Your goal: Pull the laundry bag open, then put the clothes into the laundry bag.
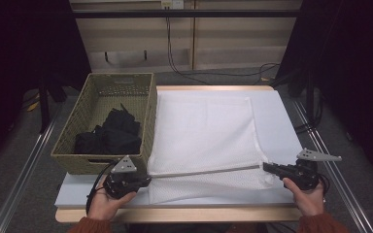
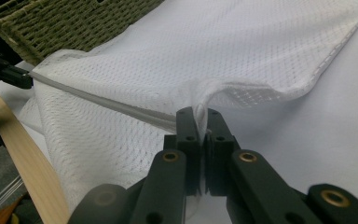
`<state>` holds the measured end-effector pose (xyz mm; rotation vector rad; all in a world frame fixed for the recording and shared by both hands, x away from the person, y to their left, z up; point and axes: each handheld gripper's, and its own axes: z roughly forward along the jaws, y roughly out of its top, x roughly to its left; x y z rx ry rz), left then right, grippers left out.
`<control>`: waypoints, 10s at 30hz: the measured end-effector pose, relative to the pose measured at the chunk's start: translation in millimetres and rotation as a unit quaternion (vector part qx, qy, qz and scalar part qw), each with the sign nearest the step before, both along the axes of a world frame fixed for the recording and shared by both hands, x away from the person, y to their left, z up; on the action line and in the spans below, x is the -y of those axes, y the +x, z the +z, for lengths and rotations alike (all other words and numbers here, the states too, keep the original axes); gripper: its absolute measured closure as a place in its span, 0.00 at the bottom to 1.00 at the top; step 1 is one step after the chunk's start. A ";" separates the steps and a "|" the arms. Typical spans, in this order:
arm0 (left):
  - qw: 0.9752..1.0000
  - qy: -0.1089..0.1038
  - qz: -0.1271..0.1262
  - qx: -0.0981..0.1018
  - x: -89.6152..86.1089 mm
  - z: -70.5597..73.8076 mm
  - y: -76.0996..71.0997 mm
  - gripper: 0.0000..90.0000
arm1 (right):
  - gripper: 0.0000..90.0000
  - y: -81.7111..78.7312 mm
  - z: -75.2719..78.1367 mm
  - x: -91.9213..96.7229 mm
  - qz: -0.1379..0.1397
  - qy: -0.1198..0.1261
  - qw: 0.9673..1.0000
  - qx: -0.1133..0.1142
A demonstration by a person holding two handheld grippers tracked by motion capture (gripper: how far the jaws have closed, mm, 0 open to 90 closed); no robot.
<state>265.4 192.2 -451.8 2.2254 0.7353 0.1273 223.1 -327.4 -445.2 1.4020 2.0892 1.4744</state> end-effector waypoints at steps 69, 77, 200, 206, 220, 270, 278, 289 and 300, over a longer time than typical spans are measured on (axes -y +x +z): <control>0.997 -0.032 0.064 0.034 -11.6 -6.9 -14.5 0.45 | 0.46 -1.7 -21.8 -6.6 -0.018 -0.086 0.996 -0.008; 0.992 -0.073 0.082 0.064 -16.7 0.5 -26.4 0.29 | 0.38 -0.1 -7.5 -8.3 -0.021 -0.079 0.996 0.020; 0.988 -0.083 0.073 0.107 -13.6 11.5 -48.0 0.23 | 0.99 104.0 -13.6 -143.4 0.187 -0.084 0.979 -0.013; 0.988 -0.083 0.068 0.109 -13.4 11.3 -47.7 0.23 | 0.99 103.2 -7.7 -141.7 0.184 -0.075 0.980 -0.007; 0.987 -0.091 0.070 0.108 -13.7 12.3 -49.1 0.23 | 0.99 102.3 4.1 -137.7 0.184 -0.041 0.982 0.004; 0.984 -0.110 0.072 0.123 -13.5 13.8 -50.1 0.20 | 0.99 116.8 52.8 -131.5 0.190 0.002 0.980 0.065; 0.981 -0.123 0.074 0.129 -15.0 17.8 -52.2 0.21 | 0.99 117.1 49.8 -131.3 0.193 0.007 0.979 0.063; 0.975 -0.134 0.095 0.147 -39.1 43.2 -43.9 0.26 | 0.99 116.3 47.1 -130.7 0.195 0.002 0.979 0.059; 0.975 -0.119 0.117 0.145 -56.5 63.5 -19.2 0.21 | 0.99 115.9 47.5 -131.2 0.196 0.000 0.979 0.060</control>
